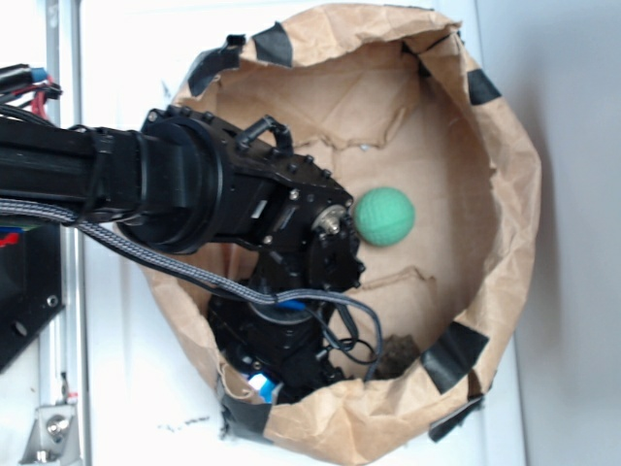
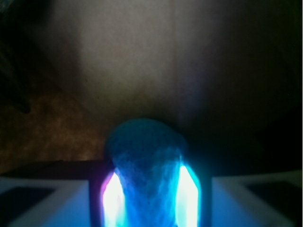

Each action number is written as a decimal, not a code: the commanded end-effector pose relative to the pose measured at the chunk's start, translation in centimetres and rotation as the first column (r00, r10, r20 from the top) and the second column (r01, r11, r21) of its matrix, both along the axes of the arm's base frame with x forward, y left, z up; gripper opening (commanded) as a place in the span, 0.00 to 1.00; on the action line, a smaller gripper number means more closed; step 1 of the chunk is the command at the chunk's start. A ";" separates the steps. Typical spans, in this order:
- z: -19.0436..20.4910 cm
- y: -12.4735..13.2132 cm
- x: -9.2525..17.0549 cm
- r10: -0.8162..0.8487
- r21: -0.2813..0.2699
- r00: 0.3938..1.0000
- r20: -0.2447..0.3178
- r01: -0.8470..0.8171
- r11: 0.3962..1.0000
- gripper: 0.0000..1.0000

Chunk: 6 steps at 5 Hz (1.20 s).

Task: Grab the blue ball.

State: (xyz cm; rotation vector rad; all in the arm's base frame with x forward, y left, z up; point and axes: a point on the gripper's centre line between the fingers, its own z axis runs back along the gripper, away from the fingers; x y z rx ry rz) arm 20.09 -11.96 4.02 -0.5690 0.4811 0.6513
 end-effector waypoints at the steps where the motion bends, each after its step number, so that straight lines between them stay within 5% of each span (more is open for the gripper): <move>1: 5.0 3.7 -3.8 -0.221 0.252 0.922 0.318 0.143 0.957 0.00; 2: 9.6 8.1 -5.3 -0.306 0.435 0.827 0.471 0.084 0.897 0.00; 3: 15.3 11.5 -6.3 -0.422 0.590 0.806 0.414 0.115 0.799 0.00; 6: 16.6 10.4 -6.3 -0.457 0.658 0.831 0.319 0.153 0.738 0.00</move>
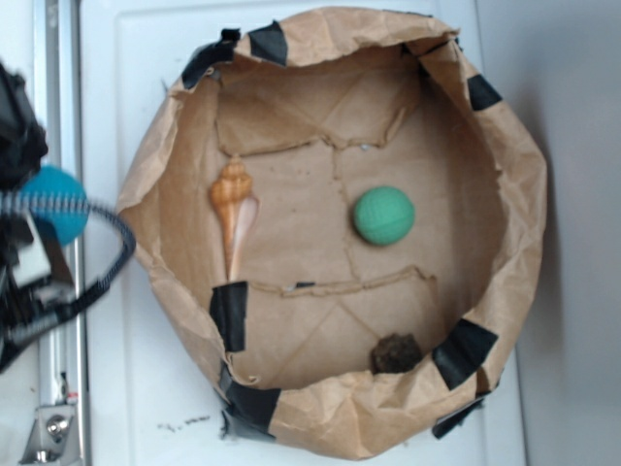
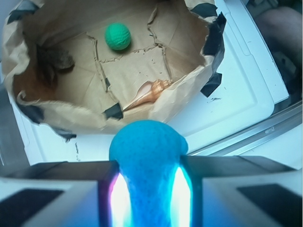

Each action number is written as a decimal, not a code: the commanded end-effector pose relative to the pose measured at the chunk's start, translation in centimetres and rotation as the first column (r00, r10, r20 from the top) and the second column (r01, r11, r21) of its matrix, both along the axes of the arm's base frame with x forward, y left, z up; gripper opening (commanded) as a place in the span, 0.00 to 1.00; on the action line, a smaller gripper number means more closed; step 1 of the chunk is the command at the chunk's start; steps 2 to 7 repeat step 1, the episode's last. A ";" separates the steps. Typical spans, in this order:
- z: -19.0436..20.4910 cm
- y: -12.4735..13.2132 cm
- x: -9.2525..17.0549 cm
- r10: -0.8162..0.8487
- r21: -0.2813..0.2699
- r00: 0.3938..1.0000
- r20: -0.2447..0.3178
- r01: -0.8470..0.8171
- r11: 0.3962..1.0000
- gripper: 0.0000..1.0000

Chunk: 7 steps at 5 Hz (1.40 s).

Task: Grab the blue ball.

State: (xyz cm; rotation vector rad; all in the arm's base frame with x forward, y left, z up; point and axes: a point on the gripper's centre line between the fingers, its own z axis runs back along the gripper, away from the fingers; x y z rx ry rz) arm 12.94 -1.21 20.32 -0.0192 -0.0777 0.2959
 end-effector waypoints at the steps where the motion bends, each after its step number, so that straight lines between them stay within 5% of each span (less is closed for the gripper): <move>1: -0.4 0.0 3.5 -0.004 0.066 1.000 0.016 0.003 0.998 0.00; 7: -0.4 0.0 3.5 -0.004 0.066 1.000 0.016 0.003 0.998 0.00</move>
